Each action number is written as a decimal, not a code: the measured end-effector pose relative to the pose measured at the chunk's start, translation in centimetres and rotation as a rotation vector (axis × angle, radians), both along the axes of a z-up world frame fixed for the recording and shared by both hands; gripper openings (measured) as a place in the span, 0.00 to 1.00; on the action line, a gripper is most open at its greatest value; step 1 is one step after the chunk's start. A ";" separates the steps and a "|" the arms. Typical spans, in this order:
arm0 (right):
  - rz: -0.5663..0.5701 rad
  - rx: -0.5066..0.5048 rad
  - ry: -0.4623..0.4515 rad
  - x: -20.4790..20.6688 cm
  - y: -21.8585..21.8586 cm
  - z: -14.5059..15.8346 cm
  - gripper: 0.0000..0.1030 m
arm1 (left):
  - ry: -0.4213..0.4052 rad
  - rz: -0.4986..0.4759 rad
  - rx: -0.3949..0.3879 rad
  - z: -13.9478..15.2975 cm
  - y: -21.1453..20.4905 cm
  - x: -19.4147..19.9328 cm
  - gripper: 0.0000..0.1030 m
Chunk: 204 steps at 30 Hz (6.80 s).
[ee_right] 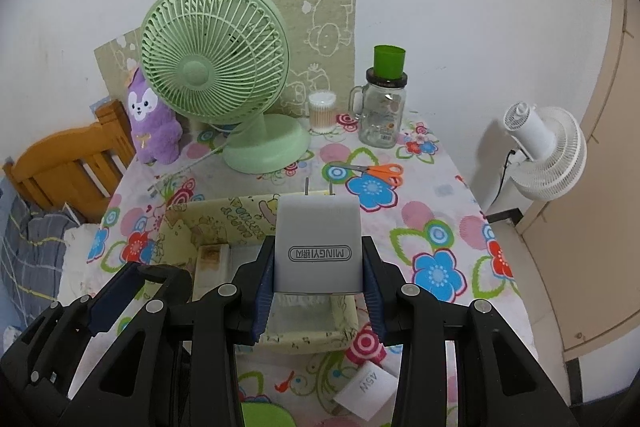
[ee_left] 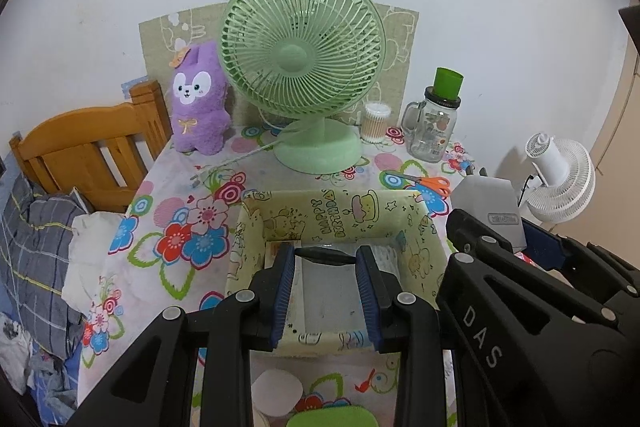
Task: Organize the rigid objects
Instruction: 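Carry black knob with left tool while right tool carries charger into basket, then lower both tools into the basket and open them to release items, then lift both open tools out of the basket and back away, then move both tools down toward the bear-print container and white round puck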
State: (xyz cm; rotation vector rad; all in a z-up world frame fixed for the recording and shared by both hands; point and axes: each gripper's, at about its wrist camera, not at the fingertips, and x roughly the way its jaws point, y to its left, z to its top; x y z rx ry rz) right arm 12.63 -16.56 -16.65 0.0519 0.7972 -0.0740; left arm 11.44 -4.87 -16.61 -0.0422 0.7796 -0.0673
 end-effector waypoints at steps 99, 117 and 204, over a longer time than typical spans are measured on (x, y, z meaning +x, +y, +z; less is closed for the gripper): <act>0.063 0.082 0.154 -2.4 1.1 -3.1 0.81 | 0.179 -0.008 0.033 -2.4 0.8 -2.3 0.89; 0.042 0.039 0.124 -6.7 0.3 -1.1 0.86 | 0.139 -0.077 0.046 -0.4 -0.3 -6.1 0.95; 0.143 -0.058 0.225 -7.6 8.6 -15.0 0.88 | 0.271 -0.114 0.184 -14.2 7.0 -7.4 0.97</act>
